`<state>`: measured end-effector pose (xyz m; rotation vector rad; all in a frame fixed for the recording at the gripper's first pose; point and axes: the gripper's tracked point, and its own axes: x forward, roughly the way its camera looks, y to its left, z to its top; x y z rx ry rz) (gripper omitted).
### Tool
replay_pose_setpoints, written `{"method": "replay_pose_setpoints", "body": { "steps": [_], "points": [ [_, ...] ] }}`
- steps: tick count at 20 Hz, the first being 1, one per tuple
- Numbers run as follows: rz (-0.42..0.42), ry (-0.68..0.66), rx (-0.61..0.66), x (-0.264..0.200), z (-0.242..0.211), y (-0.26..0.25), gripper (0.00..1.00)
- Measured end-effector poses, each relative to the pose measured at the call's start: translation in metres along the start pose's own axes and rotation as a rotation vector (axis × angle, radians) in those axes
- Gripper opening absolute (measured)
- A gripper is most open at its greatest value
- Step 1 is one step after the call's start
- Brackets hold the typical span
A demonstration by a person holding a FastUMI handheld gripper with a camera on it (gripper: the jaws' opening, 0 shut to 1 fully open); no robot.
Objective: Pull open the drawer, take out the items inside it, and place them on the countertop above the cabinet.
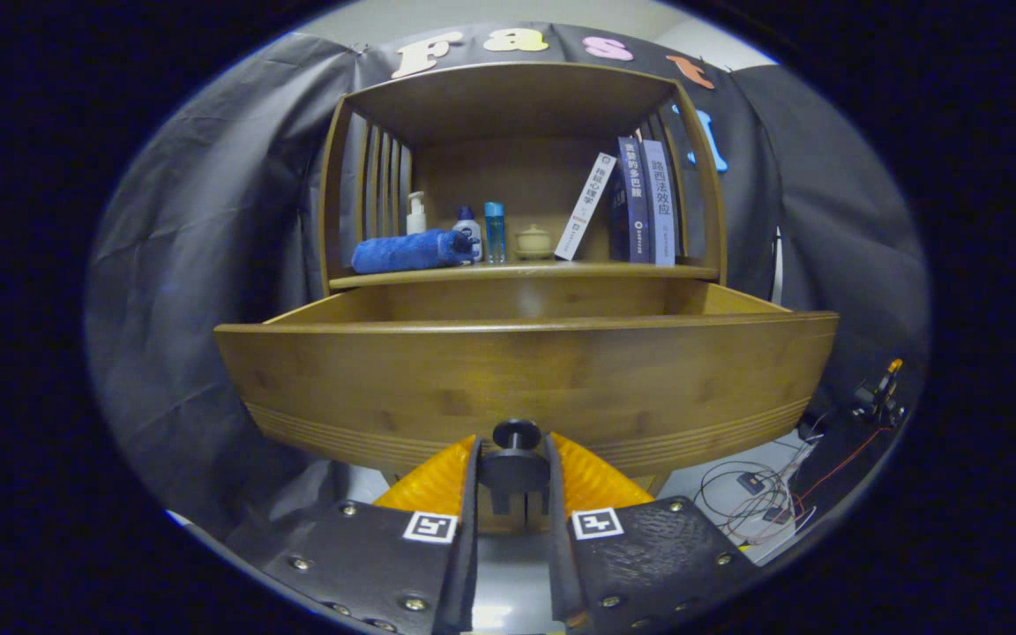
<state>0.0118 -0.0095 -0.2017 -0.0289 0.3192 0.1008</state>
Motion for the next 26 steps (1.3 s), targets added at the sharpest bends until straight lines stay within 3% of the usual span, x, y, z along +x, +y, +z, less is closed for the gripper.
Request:
{"method": "replay_pose_setpoints", "body": {
  "steps": [4,7,9,11,18,22,26],
  "points": [
    [0.035,0.004,0.064,-0.009,0.005,-0.001,0.34],
    [-0.054,-0.081,0.087,-0.016,0.040,-0.023,0.66],
    [-0.069,-0.115,0.070,-0.027,0.063,-0.022,0.87],
    [-0.089,-0.144,0.040,-0.029,0.090,-0.026,0.97],
    [-0.105,-0.167,0.015,-0.005,0.161,-0.012,0.97],
    [-0.054,-0.060,0.018,0.032,0.168,0.010,0.97],
    [-0.107,0.128,0.009,0.081,0.146,0.002,0.97]
  ]
}}
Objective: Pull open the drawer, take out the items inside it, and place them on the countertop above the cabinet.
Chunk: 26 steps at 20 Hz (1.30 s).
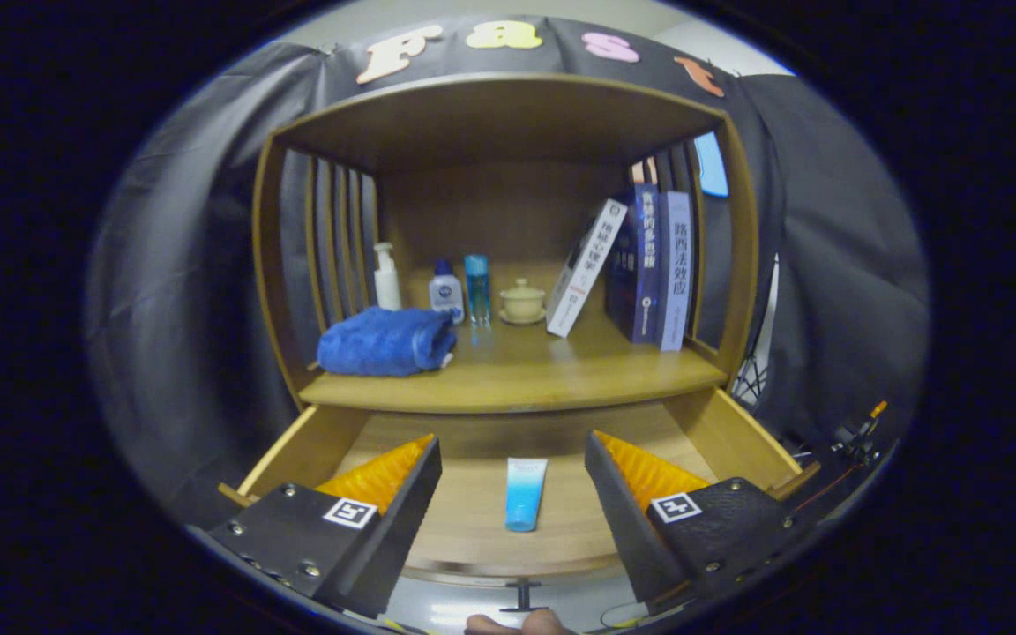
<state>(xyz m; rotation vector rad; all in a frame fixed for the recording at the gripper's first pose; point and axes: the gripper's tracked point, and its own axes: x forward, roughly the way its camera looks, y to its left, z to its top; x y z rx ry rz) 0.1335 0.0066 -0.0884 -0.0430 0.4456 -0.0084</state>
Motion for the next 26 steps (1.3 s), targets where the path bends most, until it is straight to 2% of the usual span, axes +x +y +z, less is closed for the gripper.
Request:
{"method": "replay_pose_setpoints", "body": {
  "steps": [6,8,11,16,18,20,22,26],
  "points": [
    [-0.048,0.315,-0.029,0.066,-0.044,-0.006,0.98],
    [-0.036,0.416,-0.052,0.077,-0.059,-0.007,0.98],
    [-0.061,0.592,-0.022,0.083,-0.086,-0.010,0.98],
    [-0.055,0.682,0.013,0.089,-0.106,-0.006,0.98],
    [-0.036,0.743,0.038,0.089,-0.116,0.000,0.89],
    [-0.027,0.849,0.109,0.083,-0.135,0.010,0.73],
    [-0.053,0.797,0.133,0.097,-0.133,0.005,0.61],
    [-0.054,0.740,0.081,0.088,-0.124,0.003,0.41]
  ]
}}
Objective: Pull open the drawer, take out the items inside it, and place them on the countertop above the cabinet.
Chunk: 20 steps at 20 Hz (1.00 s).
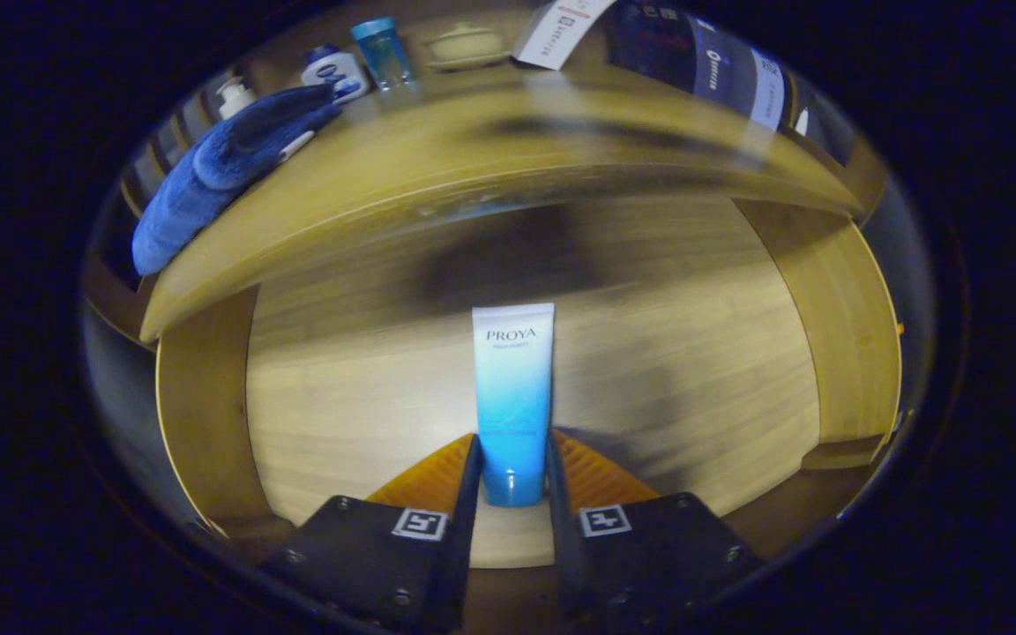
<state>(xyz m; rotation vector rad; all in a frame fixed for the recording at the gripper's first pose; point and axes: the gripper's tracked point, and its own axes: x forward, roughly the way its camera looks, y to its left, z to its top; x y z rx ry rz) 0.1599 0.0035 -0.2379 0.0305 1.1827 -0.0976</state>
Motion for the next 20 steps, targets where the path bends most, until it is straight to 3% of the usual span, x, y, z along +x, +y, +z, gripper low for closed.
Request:
{"method": "replay_pose_setpoints", "body": {
  "steps": [1,7,20],
  "points": [
    [0.003,-0.041,-0.003,-0.003,0.004,0.001,0.35],
    [0.096,-0.279,0.007,-0.052,0.018,0.017,0.35],
    [0.147,-0.817,-0.063,-0.209,0.038,0.016,0.34]
  ]
}}
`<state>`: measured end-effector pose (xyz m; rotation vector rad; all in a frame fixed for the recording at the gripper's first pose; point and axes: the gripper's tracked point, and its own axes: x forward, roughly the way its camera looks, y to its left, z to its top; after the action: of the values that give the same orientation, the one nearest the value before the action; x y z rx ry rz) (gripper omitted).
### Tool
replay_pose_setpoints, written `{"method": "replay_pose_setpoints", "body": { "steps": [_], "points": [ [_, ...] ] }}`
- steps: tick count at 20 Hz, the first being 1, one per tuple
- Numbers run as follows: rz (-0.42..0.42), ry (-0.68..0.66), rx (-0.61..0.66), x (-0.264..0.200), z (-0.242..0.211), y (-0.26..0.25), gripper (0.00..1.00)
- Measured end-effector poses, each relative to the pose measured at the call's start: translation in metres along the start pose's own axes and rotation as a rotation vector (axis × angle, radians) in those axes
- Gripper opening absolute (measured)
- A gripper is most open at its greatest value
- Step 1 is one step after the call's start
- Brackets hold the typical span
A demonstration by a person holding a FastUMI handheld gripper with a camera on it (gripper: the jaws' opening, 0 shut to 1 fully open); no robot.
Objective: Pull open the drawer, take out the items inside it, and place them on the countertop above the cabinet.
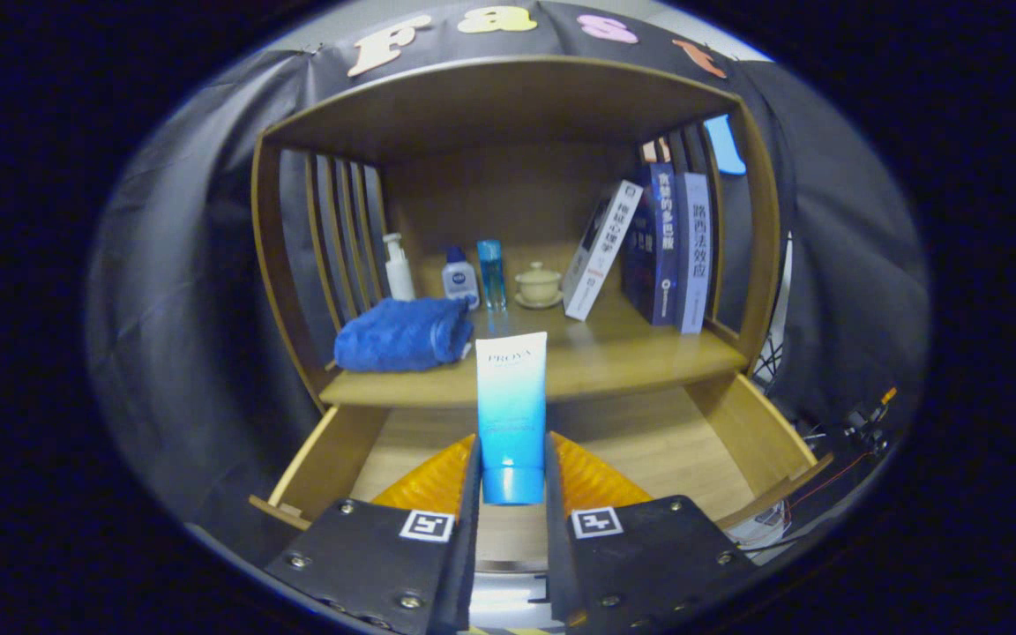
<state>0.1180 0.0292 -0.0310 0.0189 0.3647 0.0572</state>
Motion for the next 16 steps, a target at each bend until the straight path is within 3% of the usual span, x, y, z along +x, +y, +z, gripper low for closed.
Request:
{"method": "replay_pose_setpoints", "body": {
  "steps": [5,9,16],
  "points": [
    [-0.005,-0.210,-0.006,-0.009,0.064,0.002,0.34],
    [-0.023,-0.306,-0.028,0.002,0.100,0.004,0.34],
    [-0.045,-0.240,0.005,0.087,0.104,-0.001,0.34]
  ]
}}
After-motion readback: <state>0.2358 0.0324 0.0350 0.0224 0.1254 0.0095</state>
